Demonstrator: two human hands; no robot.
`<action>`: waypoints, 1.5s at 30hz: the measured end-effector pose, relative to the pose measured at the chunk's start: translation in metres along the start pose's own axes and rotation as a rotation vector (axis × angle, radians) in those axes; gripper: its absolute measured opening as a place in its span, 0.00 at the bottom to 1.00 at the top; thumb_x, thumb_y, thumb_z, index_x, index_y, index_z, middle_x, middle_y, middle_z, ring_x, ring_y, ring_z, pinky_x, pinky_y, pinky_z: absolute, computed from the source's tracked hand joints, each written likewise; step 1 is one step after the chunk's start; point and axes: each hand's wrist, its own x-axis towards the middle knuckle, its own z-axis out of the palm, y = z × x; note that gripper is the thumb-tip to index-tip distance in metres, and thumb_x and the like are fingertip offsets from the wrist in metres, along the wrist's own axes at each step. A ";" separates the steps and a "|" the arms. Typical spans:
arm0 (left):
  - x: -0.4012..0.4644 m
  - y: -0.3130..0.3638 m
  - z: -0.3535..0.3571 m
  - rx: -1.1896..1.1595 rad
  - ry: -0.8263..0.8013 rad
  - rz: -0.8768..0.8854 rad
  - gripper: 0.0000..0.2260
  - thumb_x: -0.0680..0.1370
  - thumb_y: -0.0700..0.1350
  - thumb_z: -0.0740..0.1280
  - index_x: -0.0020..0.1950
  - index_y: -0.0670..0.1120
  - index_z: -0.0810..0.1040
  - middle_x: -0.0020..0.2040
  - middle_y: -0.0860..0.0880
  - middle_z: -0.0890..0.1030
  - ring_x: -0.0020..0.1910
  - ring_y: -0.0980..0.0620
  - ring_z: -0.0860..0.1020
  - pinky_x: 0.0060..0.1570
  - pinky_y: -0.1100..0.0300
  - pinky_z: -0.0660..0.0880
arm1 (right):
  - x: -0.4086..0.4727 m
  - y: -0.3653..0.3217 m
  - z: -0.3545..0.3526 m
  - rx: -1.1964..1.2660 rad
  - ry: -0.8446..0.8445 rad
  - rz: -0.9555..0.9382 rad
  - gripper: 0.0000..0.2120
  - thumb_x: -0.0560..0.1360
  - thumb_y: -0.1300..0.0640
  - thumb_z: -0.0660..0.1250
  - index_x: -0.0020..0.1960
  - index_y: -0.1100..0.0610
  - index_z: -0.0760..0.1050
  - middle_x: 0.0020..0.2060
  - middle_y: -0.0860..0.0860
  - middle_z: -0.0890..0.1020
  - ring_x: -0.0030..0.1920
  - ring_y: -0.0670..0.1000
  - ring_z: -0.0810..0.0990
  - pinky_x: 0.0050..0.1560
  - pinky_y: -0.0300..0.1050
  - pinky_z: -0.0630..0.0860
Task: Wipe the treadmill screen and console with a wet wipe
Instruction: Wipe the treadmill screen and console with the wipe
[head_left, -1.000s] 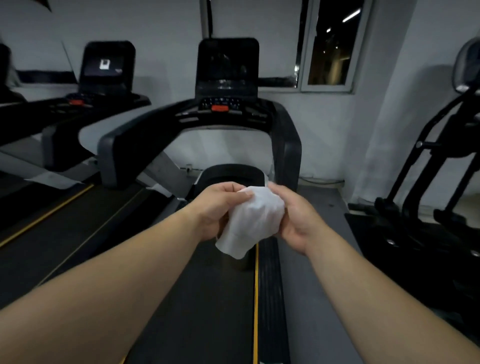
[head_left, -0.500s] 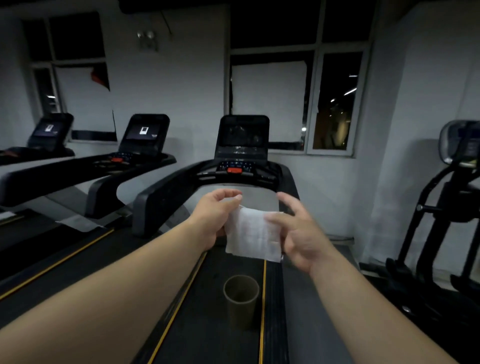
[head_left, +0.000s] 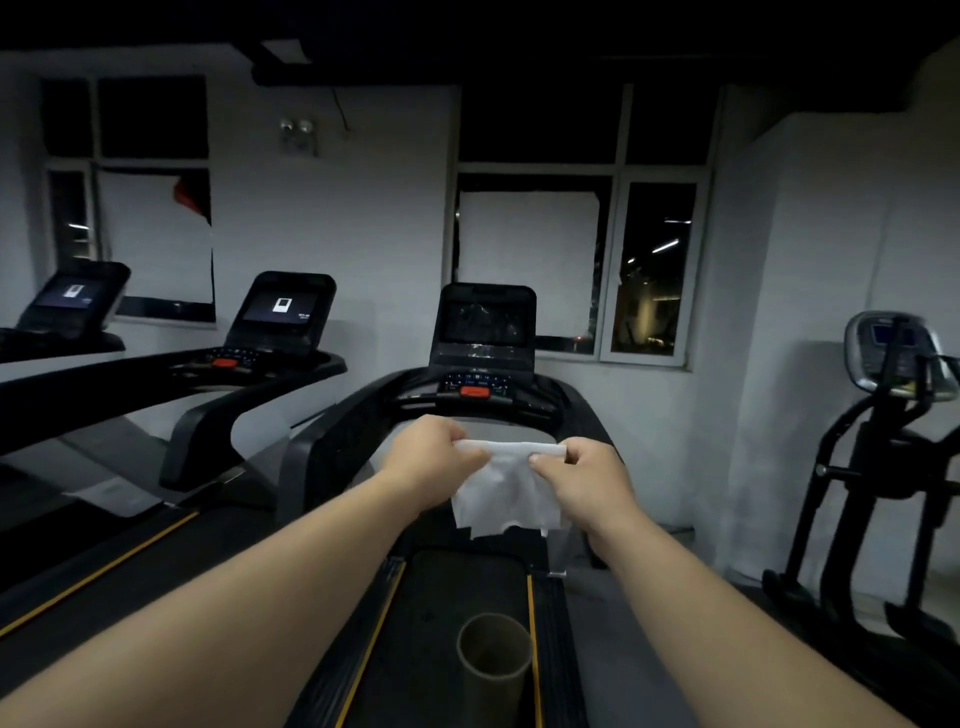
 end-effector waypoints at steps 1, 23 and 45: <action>0.005 -0.009 -0.010 -0.002 0.014 0.009 0.12 0.76 0.47 0.69 0.34 0.47 0.72 0.30 0.51 0.70 0.29 0.53 0.68 0.30 0.59 0.65 | 0.000 -0.010 0.016 -0.029 0.046 0.007 0.16 0.75 0.54 0.71 0.33 0.54 0.68 0.29 0.49 0.70 0.30 0.50 0.68 0.31 0.43 0.65; 0.105 -0.134 -0.081 -0.491 0.093 -0.097 0.11 0.77 0.47 0.74 0.46 0.38 0.81 0.43 0.42 0.84 0.40 0.45 0.82 0.34 0.56 0.78 | 0.068 -0.040 0.170 0.177 0.135 0.114 0.15 0.76 0.52 0.73 0.34 0.55 0.74 0.31 0.52 0.73 0.34 0.53 0.72 0.34 0.48 0.70; 0.446 -0.086 0.035 -0.907 -0.107 -0.299 0.02 0.78 0.36 0.68 0.50 0.39 0.79 0.39 0.43 0.84 0.34 0.50 0.83 0.40 0.56 0.81 | 0.403 -0.014 0.193 0.243 0.222 -0.047 0.22 0.71 0.47 0.75 0.63 0.49 0.75 0.60 0.45 0.76 0.60 0.47 0.74 0.57 0.40 0.71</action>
